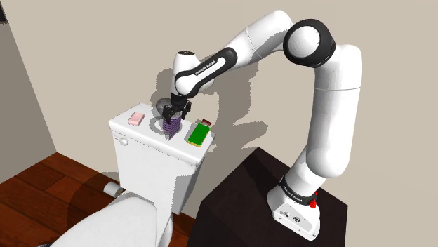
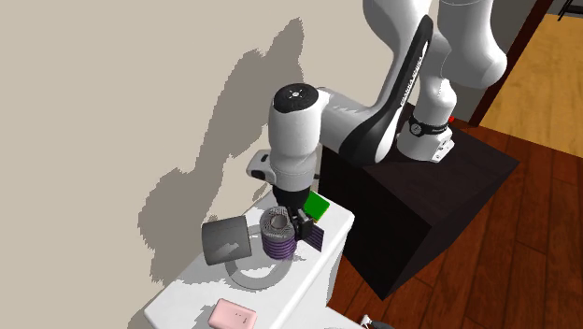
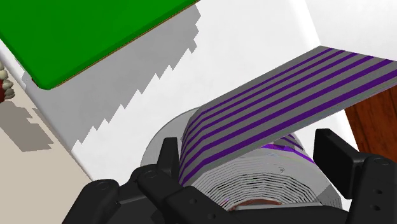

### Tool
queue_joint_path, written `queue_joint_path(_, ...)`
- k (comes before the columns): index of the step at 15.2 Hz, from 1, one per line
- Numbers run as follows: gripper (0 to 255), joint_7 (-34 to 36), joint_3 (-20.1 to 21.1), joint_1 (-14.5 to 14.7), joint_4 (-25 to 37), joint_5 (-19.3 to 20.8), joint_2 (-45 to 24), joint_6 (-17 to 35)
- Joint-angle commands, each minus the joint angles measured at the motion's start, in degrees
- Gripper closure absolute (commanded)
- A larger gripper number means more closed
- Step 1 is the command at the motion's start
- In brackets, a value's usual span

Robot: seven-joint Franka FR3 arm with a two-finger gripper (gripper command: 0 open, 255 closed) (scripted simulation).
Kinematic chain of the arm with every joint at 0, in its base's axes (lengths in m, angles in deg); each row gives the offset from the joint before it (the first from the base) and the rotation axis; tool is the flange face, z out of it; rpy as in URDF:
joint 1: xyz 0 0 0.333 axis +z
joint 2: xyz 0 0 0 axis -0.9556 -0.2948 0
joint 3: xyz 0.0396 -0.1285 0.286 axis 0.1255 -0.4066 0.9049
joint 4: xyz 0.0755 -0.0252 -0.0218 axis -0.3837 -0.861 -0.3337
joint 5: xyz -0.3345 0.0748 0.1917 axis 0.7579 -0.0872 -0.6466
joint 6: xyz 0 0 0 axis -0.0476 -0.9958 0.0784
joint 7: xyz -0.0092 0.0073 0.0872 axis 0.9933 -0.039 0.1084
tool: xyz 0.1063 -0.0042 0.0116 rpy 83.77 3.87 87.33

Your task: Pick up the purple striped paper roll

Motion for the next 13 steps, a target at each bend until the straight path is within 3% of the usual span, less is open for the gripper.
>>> queue_joint_path(1, 255, -0.2, 0.1, -0.1, 0.4, -0.2, 0.9, -1.3)
queue_joint_path(13, 255, -1.0, 0.7, -0.5, 1.8, -1.3, 5.9, -7.6)
